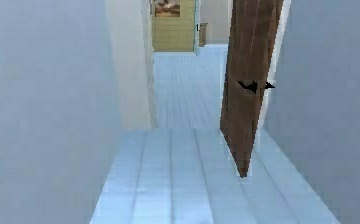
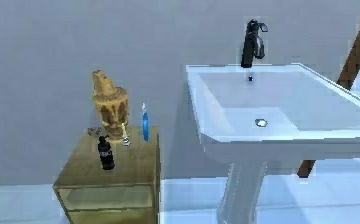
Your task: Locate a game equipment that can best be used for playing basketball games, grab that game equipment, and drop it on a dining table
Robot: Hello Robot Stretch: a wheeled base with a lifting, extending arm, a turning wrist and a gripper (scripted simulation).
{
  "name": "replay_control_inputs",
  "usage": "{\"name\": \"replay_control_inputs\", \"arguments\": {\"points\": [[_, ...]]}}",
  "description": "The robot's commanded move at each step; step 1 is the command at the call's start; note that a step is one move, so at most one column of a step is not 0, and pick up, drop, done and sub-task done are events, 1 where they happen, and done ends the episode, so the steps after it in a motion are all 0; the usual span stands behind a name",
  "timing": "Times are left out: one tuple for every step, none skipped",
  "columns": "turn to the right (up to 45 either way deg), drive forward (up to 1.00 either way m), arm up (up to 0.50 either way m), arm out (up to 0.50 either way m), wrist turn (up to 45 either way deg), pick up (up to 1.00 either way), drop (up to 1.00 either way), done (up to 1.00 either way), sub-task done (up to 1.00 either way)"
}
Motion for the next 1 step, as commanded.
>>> {"name": "replay_control_inputs", "arguments": {"points": [[0.0, 1.0, 0.0, 0.0, 0.0, 0.0, 0.0, 0.0, 0.0]]}}
